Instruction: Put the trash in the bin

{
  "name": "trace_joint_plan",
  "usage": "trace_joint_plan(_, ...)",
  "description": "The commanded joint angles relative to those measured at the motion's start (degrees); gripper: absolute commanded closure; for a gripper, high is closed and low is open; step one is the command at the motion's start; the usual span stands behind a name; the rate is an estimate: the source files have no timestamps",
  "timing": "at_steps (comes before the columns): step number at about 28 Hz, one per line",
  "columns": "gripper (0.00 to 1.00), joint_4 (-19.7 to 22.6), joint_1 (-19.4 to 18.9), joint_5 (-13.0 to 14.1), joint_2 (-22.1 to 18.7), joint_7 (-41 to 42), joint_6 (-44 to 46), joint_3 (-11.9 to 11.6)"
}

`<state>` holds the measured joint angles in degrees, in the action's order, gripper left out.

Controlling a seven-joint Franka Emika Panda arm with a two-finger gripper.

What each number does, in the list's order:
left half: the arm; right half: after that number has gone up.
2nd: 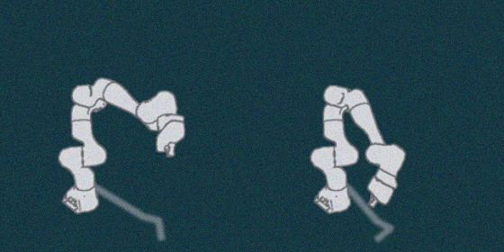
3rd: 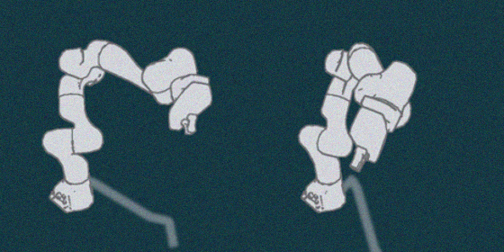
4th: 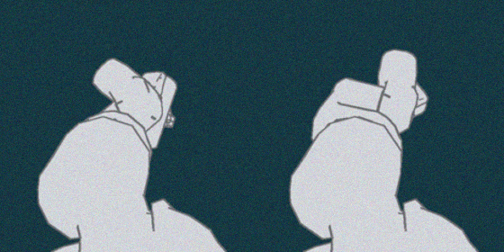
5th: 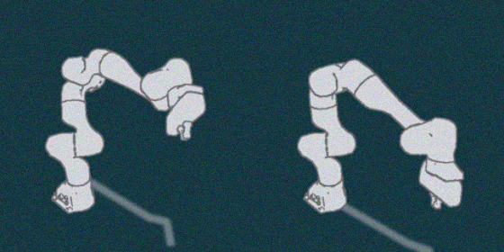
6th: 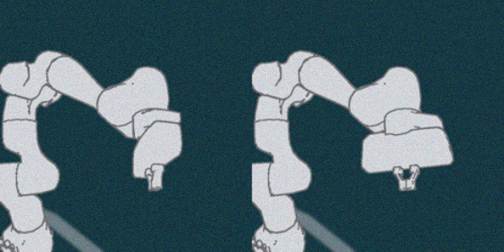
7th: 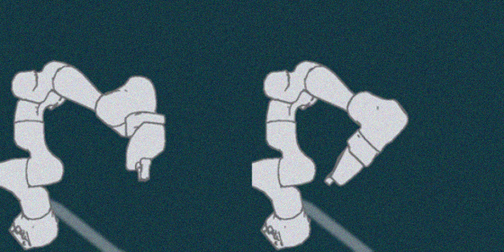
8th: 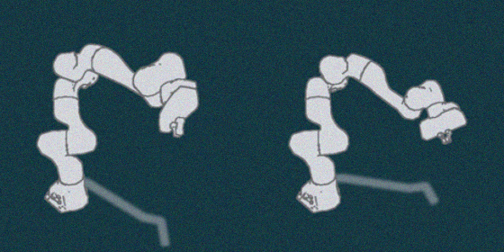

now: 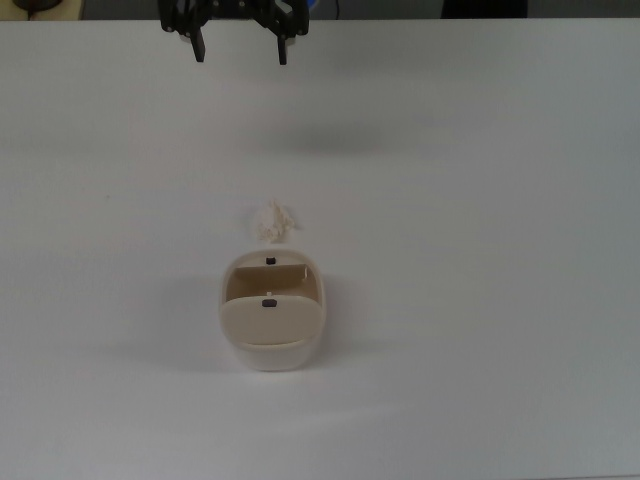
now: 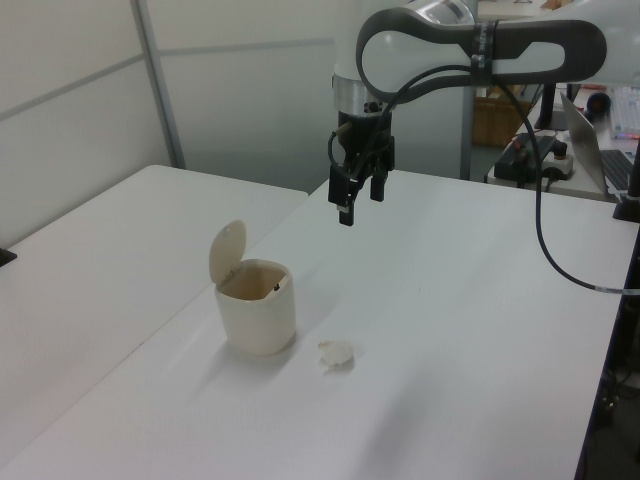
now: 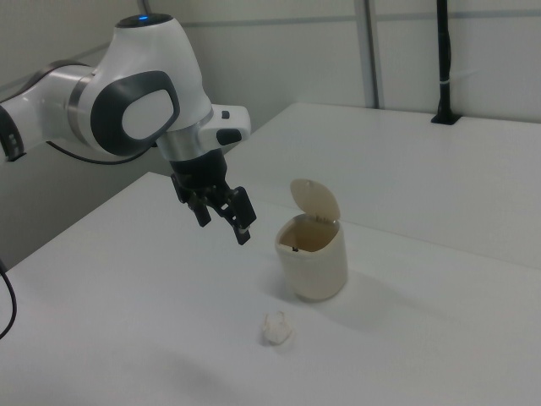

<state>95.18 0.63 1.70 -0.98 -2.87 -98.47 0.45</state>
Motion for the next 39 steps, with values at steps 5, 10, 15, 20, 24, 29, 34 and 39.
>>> trace_joint_plan(5,0.0,0.27,0.07,4.81,1.68,2.16,0.65,1.22)
trace_joint_plan(10,0.0,4.48,-0.1,4.81,1.94,5.42,-3.03,1.75)
trace_joint_plan(15,0.0,9.66,-1.24,4.63,2.03,5.16,-8.92,2.54)
trace_joint_plan(20,0.0,15.73,-2.04,3.67,2.56,4.81,-17.8,2.54)
trace_joint_plan(24,0.0,17.32,-2.12,0.33,6.41,4.72,-22.46,2.54)
trace_joint_plan(29,0.0,17.23,-2.12,-2.31,12.04,4.54,-27.82,2.54)
trace_joint_plan(34,0.0,17.23,-2.12,-5.73,15.73,3.05,-30.99,2.54)
trace_joint_plan(39,0.0,17.15,-2.83,-7.5,18.2,1.21,-33.1,2.54)
